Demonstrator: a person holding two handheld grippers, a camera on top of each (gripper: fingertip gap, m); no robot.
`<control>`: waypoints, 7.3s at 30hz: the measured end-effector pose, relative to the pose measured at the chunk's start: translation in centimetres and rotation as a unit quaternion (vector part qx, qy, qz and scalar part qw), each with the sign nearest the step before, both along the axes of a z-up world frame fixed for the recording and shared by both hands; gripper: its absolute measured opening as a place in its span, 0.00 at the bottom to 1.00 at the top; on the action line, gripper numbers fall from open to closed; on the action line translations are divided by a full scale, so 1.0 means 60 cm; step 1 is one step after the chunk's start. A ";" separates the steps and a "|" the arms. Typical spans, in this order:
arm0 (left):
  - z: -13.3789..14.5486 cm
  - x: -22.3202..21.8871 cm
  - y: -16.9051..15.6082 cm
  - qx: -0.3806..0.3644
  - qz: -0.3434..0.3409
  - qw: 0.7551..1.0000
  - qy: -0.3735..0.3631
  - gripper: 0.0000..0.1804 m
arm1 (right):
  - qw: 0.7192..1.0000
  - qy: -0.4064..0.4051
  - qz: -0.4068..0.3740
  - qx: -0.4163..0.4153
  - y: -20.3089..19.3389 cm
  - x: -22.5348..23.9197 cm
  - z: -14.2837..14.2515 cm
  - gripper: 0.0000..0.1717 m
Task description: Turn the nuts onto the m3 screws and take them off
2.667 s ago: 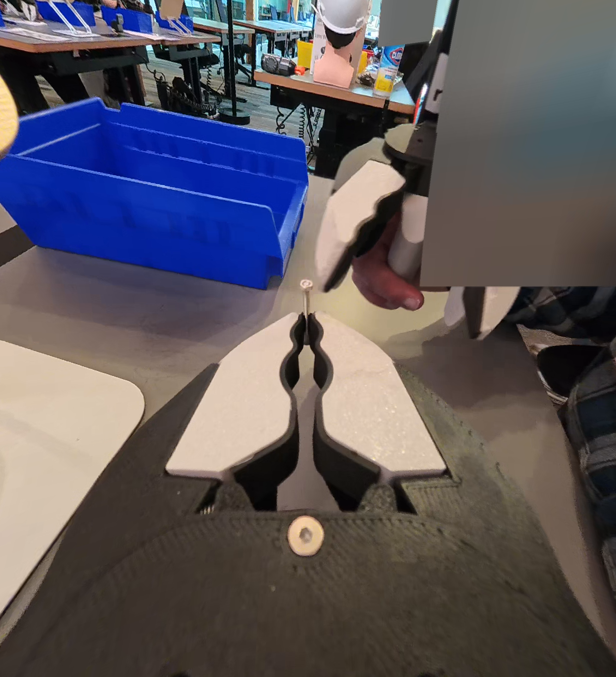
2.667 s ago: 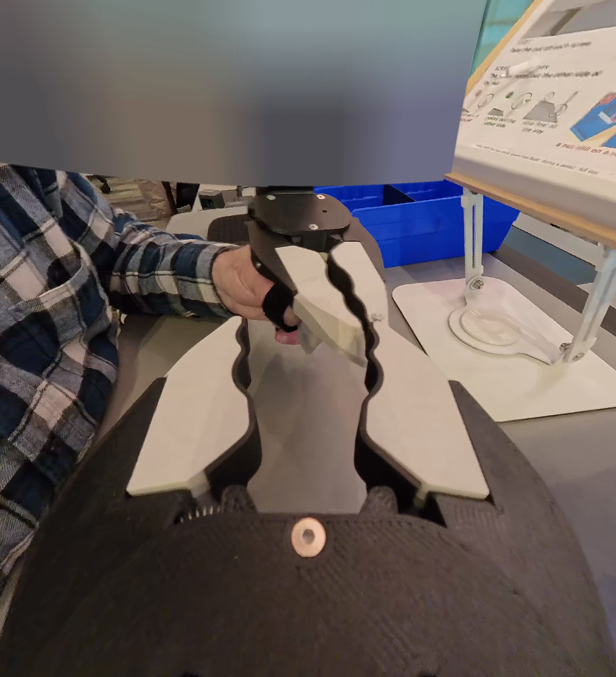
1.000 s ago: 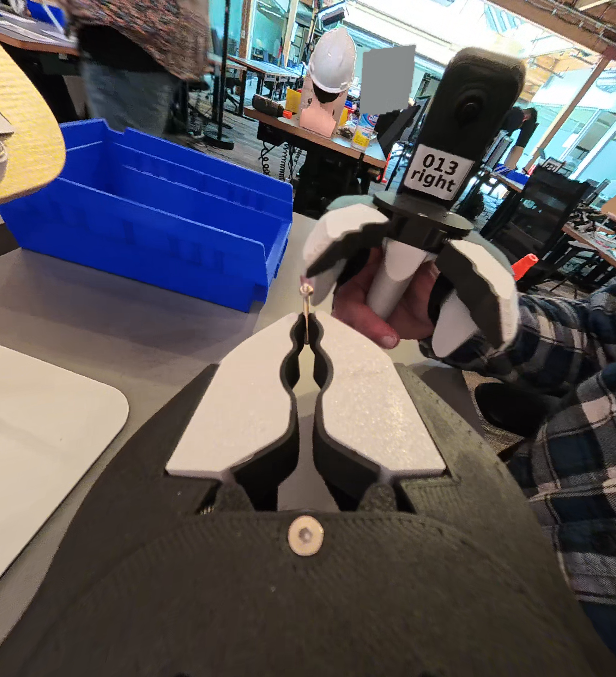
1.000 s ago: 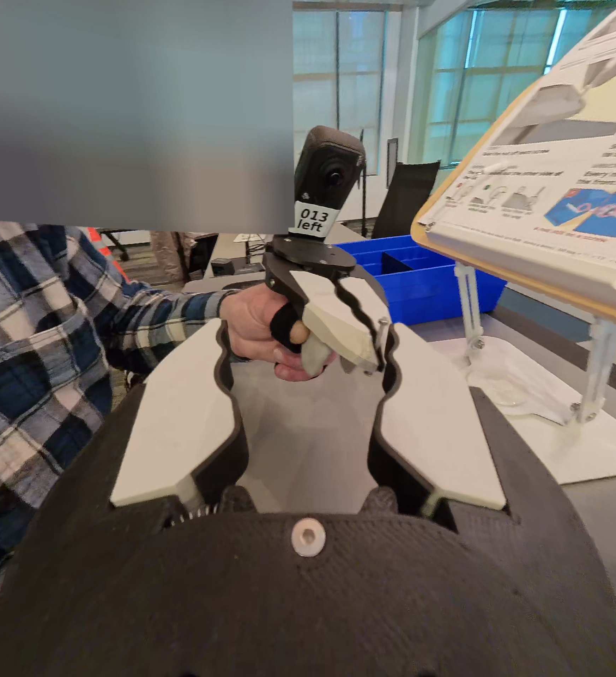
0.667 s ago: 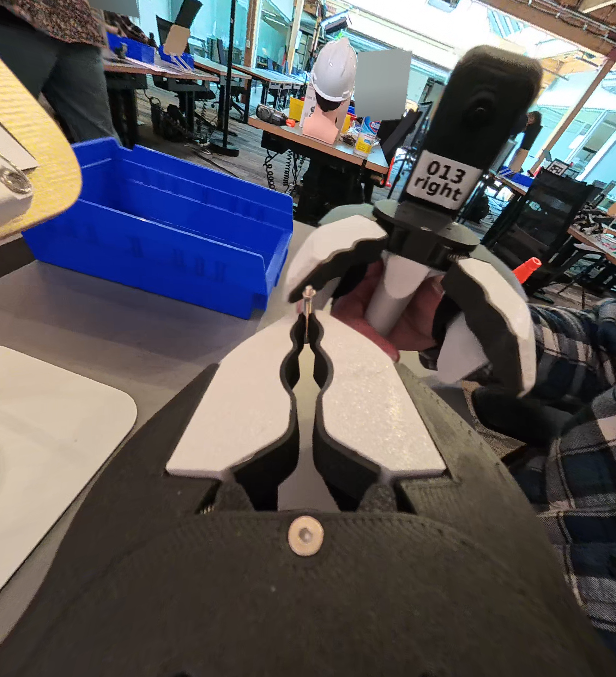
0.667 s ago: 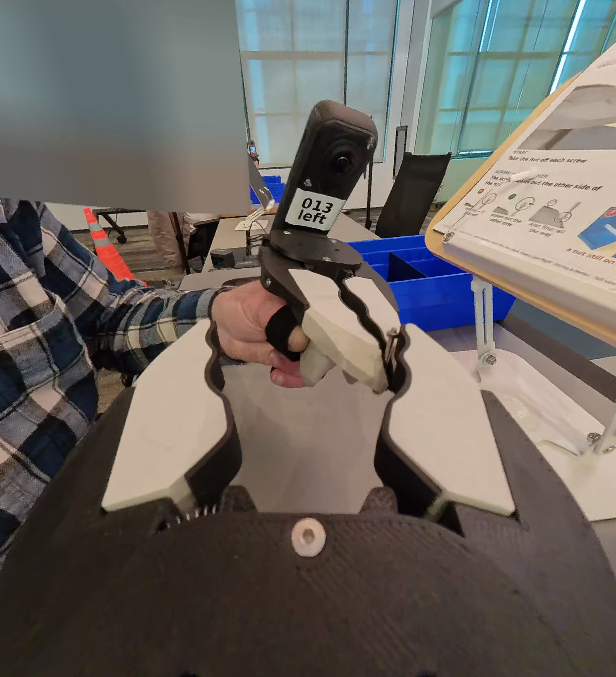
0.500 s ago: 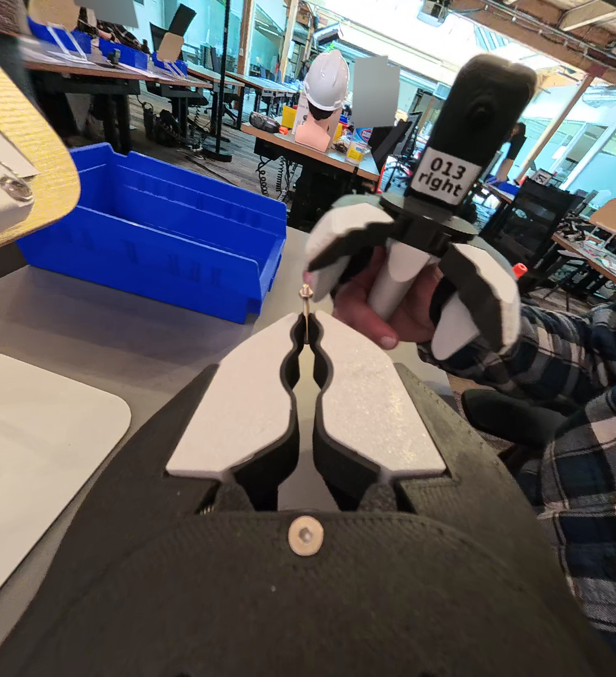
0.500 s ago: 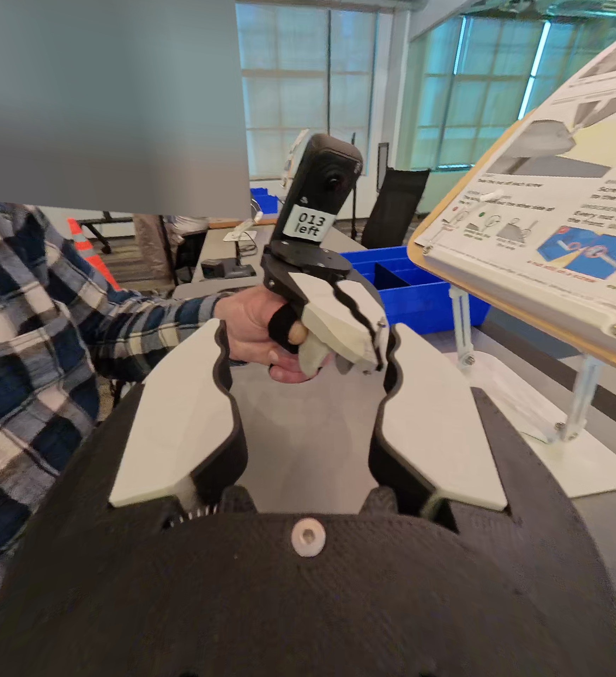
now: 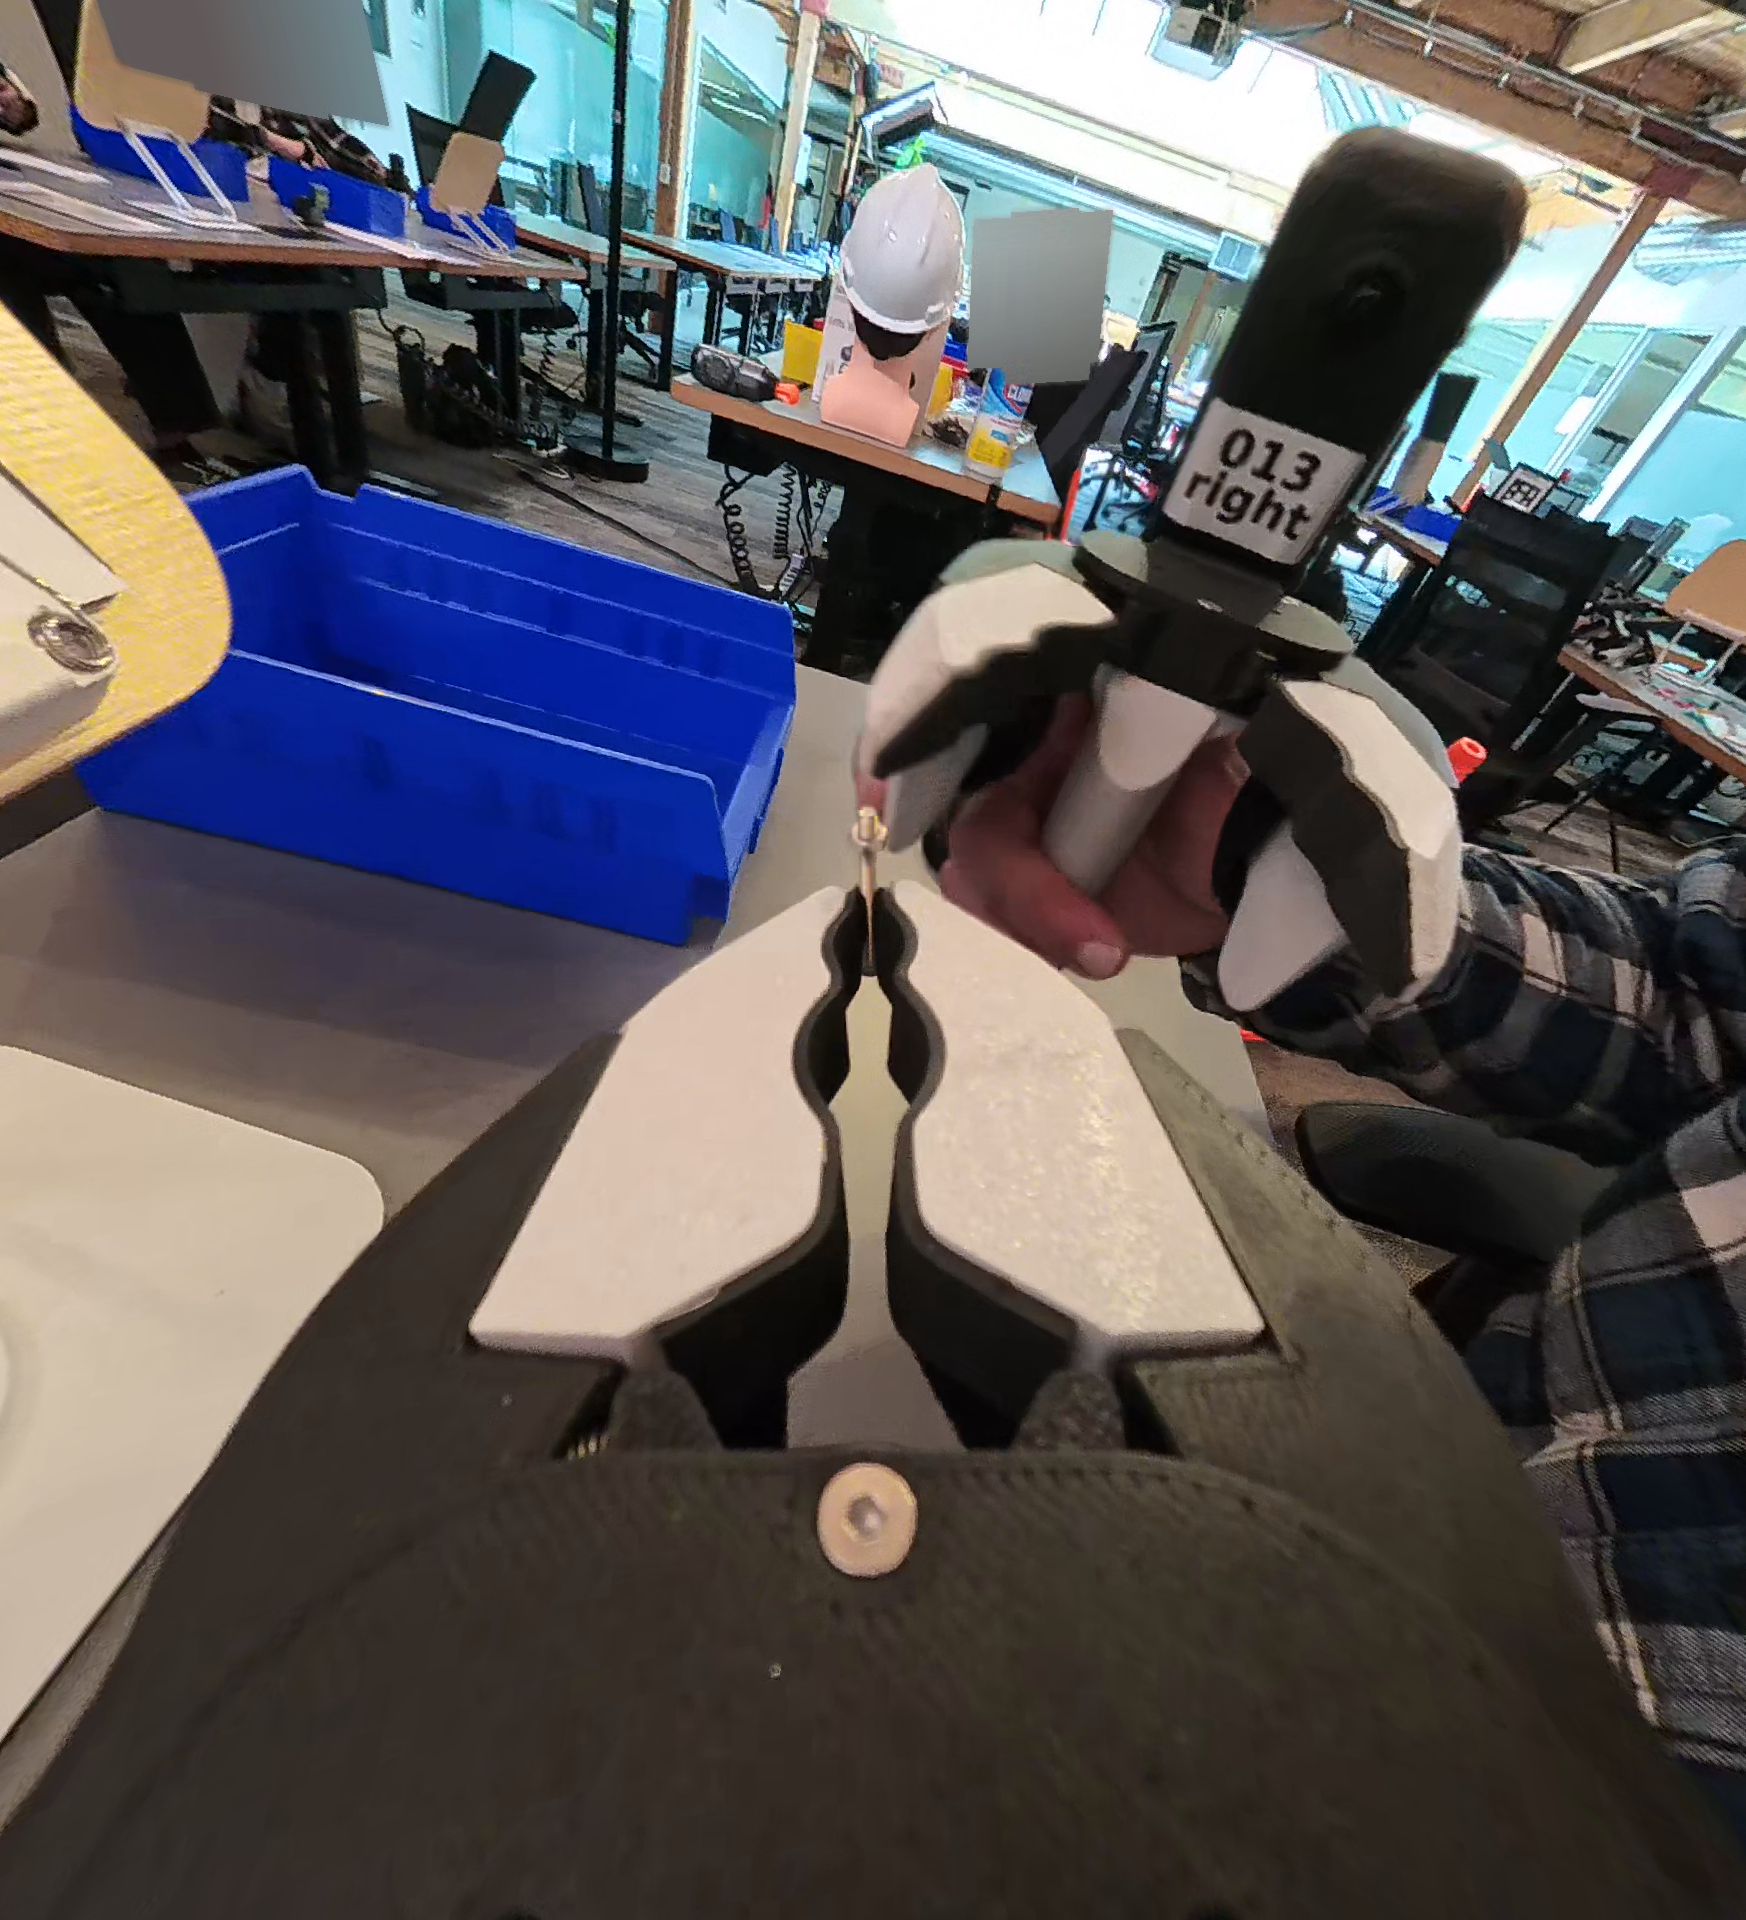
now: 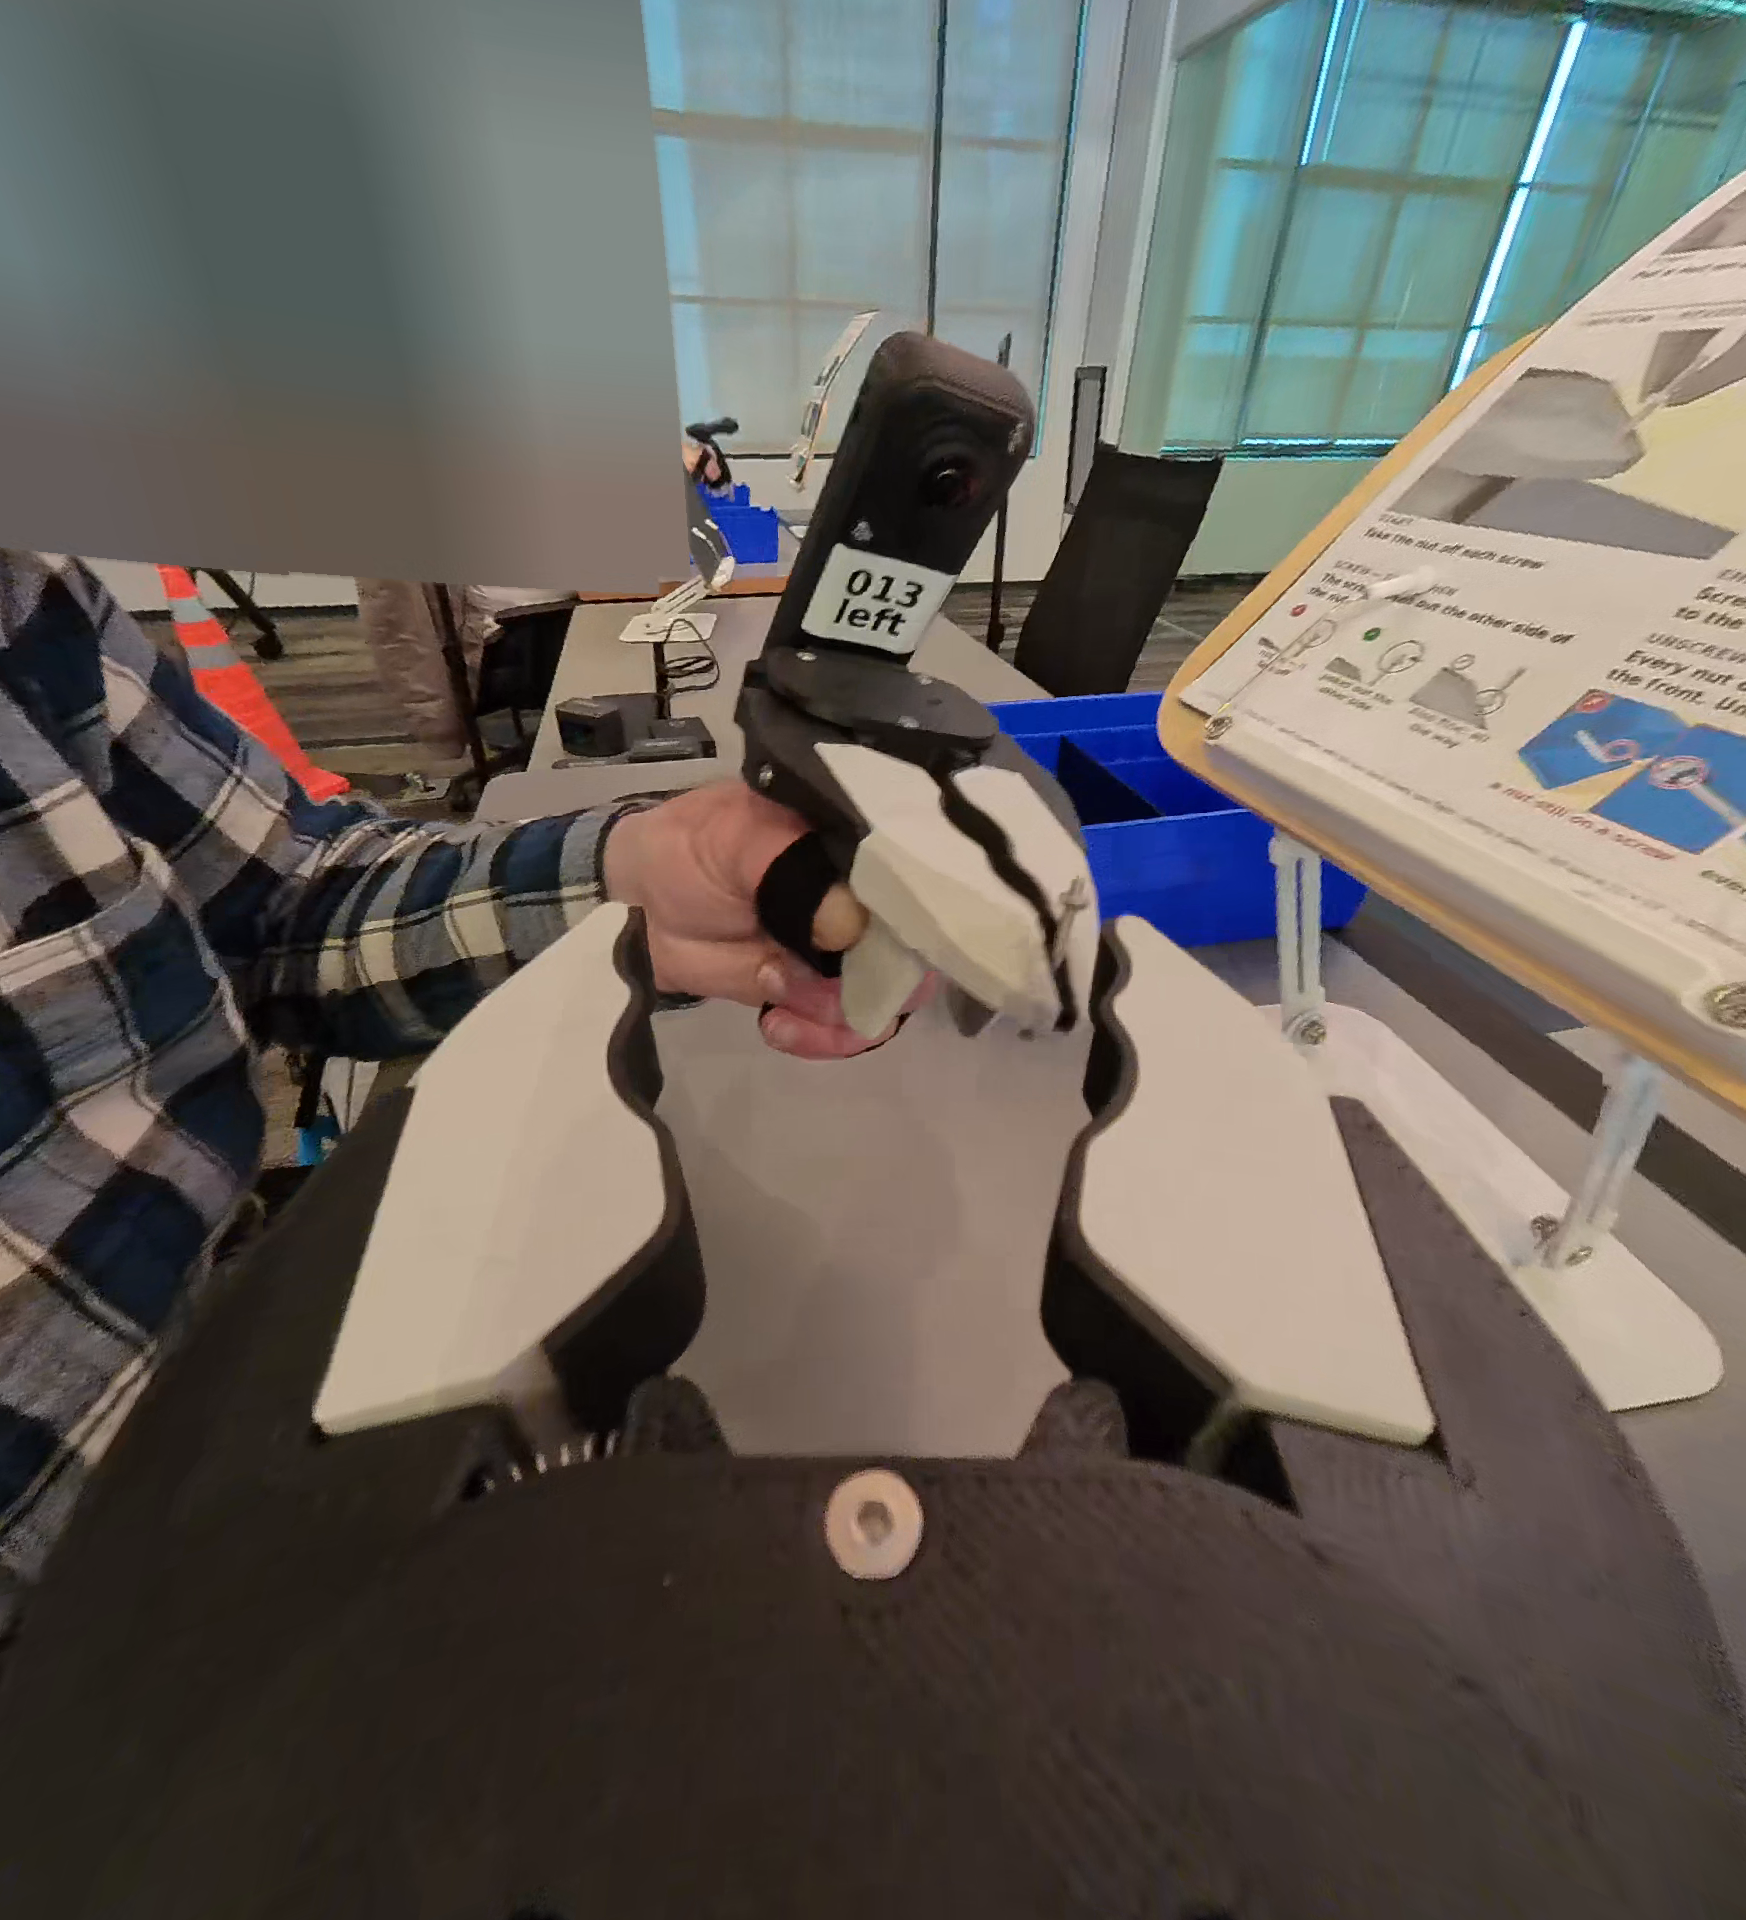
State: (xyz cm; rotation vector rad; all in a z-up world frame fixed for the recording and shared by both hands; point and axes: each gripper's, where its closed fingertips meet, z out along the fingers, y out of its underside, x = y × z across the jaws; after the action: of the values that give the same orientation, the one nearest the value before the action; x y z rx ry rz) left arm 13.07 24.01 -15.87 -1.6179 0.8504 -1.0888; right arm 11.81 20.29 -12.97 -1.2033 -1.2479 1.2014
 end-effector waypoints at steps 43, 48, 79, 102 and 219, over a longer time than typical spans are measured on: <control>0.007 0.001 0.001 0.082 0.046 0.993 0.071 0.00 | 0.932 -0.136 -0.329 -0.063 0.279 0.206 0.000 0.03; 0.014 -0.013 0.007 0.089 0.059 0.991 0.075 0.00 | 0.869 -0.248 -0.403 -0.147 0.424 0.274 -0.130 0.03; 0.035 -0.075 0.020 0.154 0.121 0.971 0.140 0.04 | 0.868 -0.278 -0.409 -0.038 0.346 0.215 -0.047 0.04; -0.062 -0.624 0.258 0.085 0.204 0.850 0.479 0.06 | 0.990 -0.123 -0.075 -0.007 0.101 -0.190 -0.188 0.00; -0.189 -0.336 -0.111 0.003 -0.180 0.918 0.354 0.13 | 0.995 -0.046 0.000 -0.088 0.098 -0.157 -0.192 0.00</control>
State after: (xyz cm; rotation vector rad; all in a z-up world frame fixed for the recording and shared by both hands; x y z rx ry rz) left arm -7.10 17.34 -27.22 -1.9243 1.6768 -0.7153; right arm 2.37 26.20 -24.49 -1.3999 -1.2291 1.2892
